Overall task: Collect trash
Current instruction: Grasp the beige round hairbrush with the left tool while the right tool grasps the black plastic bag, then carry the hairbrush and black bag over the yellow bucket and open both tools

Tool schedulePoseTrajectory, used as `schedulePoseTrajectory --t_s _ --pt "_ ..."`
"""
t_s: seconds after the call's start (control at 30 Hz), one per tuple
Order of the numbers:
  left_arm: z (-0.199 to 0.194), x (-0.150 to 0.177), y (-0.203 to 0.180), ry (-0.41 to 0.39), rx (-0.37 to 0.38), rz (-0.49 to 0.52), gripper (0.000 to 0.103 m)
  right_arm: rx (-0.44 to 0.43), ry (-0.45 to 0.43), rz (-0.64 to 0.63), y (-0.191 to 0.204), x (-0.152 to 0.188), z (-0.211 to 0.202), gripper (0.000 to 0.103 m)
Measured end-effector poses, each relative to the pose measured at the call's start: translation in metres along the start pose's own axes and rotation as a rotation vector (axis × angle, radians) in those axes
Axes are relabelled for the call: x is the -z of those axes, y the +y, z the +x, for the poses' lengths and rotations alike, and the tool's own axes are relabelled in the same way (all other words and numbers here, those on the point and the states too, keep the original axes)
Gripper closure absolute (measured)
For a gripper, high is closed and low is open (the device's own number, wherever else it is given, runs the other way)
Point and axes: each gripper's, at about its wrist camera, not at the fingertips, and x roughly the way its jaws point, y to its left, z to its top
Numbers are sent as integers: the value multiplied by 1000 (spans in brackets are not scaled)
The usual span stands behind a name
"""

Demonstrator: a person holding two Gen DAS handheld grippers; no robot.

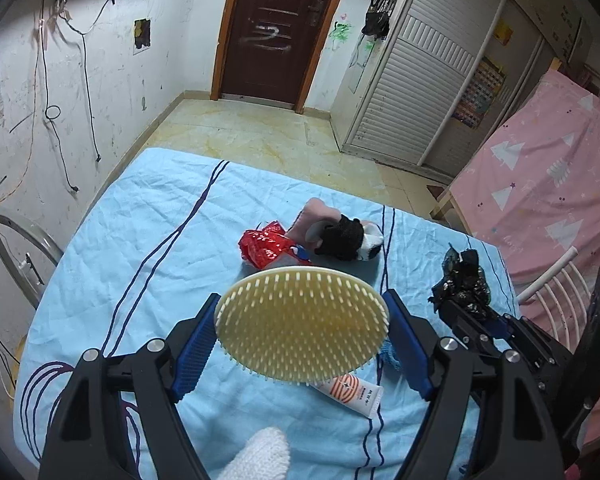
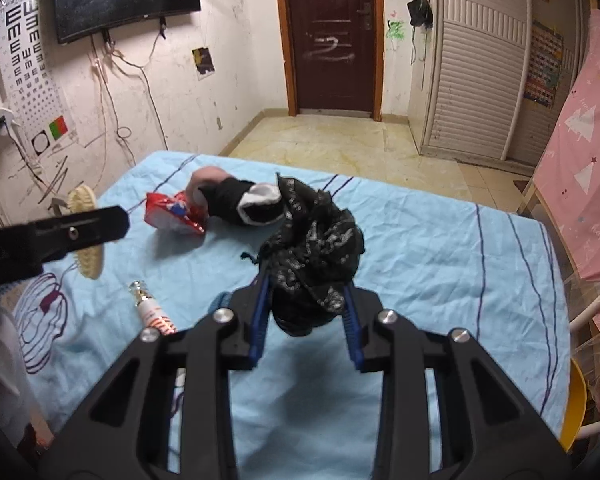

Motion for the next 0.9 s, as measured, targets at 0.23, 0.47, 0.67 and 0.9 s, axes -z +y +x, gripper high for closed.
schedulePoseTrajectory --t_s 0.23,0.47,0.67,0.9 --pt "-11 3 -24 -17 -5 44 33 15 -48 43 -20 5 -24 73" --pt "-17 10 -60 -21 -8 110 33 33 -91 98 -50 17 -48 73" --pt "-19 20 -101 -19 -1 180 33 63 -139 163 -85 30 -74 73" --pt "-16 31 -152 -9 18 265 33 125 -198 245 -133 51 -107 73"
